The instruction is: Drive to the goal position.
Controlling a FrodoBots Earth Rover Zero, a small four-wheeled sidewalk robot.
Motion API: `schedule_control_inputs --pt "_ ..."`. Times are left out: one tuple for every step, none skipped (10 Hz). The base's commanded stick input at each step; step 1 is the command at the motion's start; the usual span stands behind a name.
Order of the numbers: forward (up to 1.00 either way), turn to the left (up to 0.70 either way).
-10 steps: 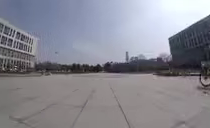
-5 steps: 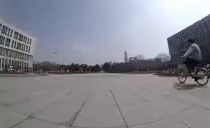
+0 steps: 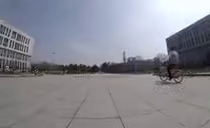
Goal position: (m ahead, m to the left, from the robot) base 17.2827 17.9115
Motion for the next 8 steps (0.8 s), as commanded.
schedule_control_inputs --pt "1.00 0.00" --pt "1.00 0.00" --pt "1.00 0.00" --pt "1.00 0.00" --pt "1.00 0.00" --pt "1.00 0.00" --pt "1.00 0.00" --pt "1.00 0.00"
